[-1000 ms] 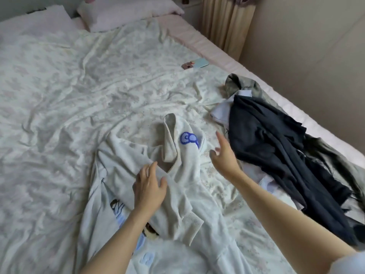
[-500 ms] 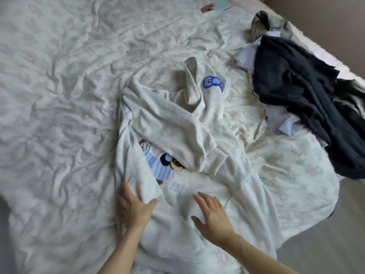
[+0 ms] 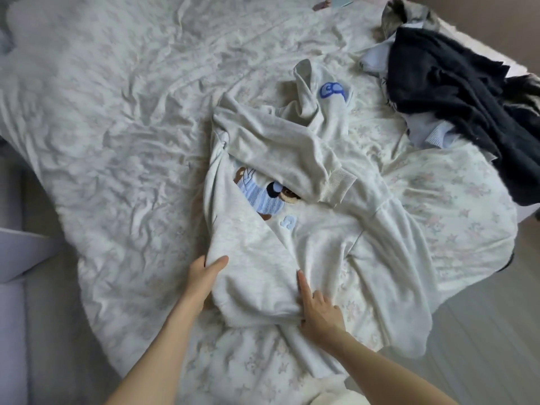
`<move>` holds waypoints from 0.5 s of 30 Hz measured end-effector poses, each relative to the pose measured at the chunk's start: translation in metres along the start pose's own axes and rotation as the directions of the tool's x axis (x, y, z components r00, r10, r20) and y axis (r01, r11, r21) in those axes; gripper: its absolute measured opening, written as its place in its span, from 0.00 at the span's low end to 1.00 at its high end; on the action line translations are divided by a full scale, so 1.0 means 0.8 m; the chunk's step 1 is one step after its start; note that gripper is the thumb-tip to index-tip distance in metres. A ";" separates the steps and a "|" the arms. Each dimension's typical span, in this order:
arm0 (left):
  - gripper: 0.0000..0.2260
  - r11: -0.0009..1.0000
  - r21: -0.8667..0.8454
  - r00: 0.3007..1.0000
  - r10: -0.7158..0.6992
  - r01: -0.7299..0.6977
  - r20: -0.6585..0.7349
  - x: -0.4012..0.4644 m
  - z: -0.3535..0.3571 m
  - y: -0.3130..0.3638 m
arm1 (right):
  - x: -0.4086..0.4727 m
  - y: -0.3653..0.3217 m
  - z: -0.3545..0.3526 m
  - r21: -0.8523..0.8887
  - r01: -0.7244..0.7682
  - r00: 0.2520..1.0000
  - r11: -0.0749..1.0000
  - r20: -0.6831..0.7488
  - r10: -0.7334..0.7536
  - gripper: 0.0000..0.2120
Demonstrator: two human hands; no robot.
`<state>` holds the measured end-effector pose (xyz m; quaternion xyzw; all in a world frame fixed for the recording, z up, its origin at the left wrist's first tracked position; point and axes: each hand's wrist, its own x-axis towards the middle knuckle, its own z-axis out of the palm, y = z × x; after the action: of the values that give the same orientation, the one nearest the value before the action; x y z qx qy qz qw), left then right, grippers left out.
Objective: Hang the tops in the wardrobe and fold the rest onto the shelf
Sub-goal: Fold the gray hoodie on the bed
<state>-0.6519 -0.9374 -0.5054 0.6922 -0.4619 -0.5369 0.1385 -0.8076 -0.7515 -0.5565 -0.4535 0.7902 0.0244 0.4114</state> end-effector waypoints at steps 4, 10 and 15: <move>0.10 0.991 0.053 0.991 0.126 -0.124 -0.045 -0.035 -0.012 -0.016 | -0.029 0.001 0.006 0.097 -0.006 0.994 0.995 -0.108 0.016 0.34; 0.15 0.968 0.060 0.958 0.251 -0.245 -0.140 -0.065 -0.034 -0.013 | -0.076 -0.013 -0.023 0.200 0.141 0.915 0.970 -0.399 -0.051 0.24; 0.15 0.957 0.042 0.947 0.290 -0.287 -0.139 -0.086 -0.080 -0.006 | -0.121 -0.038 -0.086 0.126 0.244 0.859 0.962 -0.488 -0.154 0.19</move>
<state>-0.5937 -0.9003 -0.4416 0.6555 -0.5526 -0.4548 0.2410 -0.8040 -0.7302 -0.4353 -0.4852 0.8142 -0.2028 0.2460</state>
